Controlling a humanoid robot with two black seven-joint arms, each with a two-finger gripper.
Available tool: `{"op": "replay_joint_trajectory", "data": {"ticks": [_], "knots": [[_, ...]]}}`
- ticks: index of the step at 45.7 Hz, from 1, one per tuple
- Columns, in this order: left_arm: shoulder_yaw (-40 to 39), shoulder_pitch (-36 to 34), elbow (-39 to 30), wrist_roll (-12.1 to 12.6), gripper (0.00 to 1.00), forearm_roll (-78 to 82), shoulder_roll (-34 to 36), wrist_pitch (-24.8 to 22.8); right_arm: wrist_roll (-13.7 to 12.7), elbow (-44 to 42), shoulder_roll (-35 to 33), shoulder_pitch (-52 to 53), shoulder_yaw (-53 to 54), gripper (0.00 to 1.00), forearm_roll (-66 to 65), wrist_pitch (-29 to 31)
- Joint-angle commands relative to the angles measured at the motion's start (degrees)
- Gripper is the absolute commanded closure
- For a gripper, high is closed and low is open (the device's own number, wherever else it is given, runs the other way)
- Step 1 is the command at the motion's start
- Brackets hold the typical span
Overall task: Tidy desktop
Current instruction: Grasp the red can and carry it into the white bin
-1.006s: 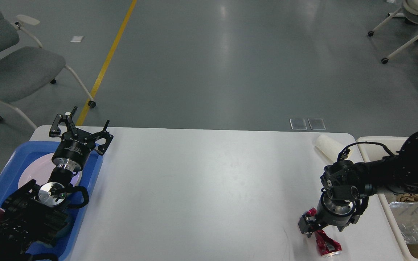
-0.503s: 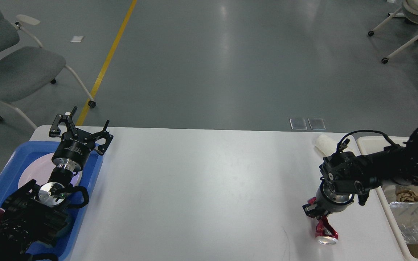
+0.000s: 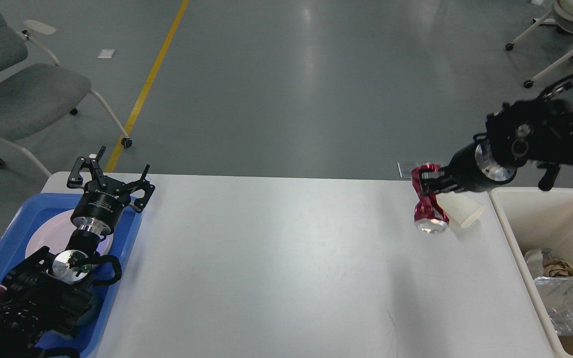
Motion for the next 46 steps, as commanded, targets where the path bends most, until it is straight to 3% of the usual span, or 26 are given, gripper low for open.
{"op": "replay_joint_trajectory", "data": {"ticks": [1,10,18,24,31,38,44,45,46], "knots": [[0.04,0.00,0.08,0.00,0.04,0.00,0.01,0.00,0.00,-0.18,-6.73,3.14,6.36,1.00,0.01,0.00],[-0.05,0.00,0.08,0.00,0.04,0.00,0.01,0.00,-0.17,-3.25,-12.45,7.10,10.41,1.00,0.01,0.00],[-0.05,0.00,0.00,0.00,0.04,0.00,0.01,0.00,-0.79,-8.88,-13.07,4.47,8.83,1.00,0.10,-2.46],[-0.05,0.00,0.00,0.00,0.04,0.00,0.01,0.00,-0.88,-17.57,-12.72,-8.26,7.95,1.00,0.28,-9.31],[-0.05,0.00,0.08,0.00,0.04,0.00,0.01,0.09,-0.88,-30.93,-12.10,-25.49,7.86,1.00,0.28,-12.74],[-0.05,0.00,0.00,0.00,0.04,0.00,0.01,0.09,-0.88,-43.32,-6.66,-38.58,7.95,1.00,0.36,-17.49],[-0.05,0.00,0.00,0.00,0.04,0.00,0.01,0.00,-0.79,-48.43,-3.67,-47.64,7.95,1.00,4.48,-20.56],[-0.05,0.00,0.08,0.00,0.04,0.00,0.01,0.00,-0.79,-49.39,-2.62,-50.18,7.95,0.84,7.37,-21.70],[-0.05,0.00,0.08,0.00,0.04,0.00,0.01,0.00,-0.79,-49.92,-2.17,-51.16,7.95,0.76,8.70,-22.15]]}}
